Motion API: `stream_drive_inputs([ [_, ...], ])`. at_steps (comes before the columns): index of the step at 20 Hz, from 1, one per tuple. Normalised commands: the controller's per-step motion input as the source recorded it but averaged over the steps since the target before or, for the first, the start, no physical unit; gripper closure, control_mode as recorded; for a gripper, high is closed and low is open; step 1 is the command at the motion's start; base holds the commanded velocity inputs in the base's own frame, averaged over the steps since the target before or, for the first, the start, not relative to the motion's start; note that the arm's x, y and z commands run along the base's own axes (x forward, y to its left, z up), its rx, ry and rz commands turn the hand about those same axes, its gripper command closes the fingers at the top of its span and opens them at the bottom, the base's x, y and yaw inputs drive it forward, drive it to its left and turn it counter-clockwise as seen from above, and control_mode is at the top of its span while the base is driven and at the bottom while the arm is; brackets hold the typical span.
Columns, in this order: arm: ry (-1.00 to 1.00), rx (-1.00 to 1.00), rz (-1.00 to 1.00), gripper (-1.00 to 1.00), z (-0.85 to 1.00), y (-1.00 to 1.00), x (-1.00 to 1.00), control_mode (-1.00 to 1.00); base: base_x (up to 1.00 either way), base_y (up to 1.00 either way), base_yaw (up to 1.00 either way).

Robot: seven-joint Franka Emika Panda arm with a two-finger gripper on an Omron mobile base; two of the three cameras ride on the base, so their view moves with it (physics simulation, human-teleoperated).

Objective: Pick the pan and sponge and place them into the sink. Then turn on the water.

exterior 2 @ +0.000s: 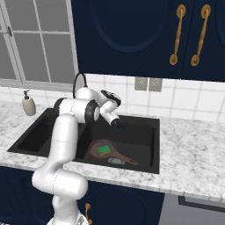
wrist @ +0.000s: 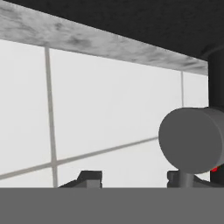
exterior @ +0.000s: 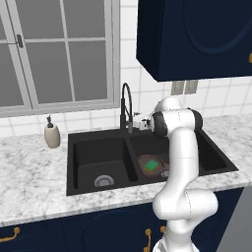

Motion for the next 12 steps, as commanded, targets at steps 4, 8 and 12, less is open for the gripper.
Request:
stream_drive_inputs([
  [4, -0.04, 0.13, 0.0, 1.0, 0.0, -0.58, 0.26, -1.0, 0.0, 0.0, 0.0],
  [8, -0.01, 0.17, 0.0, 1.0, 0.0, -0.72, 0.44, -1.0, 0.0, 0.0, 0.0],
  [12, 0.0, 0.2, -0.03, 1.0, 0.0, -0.96, 0.56, -1.0, 0.0, 0.0, 0.0],
])
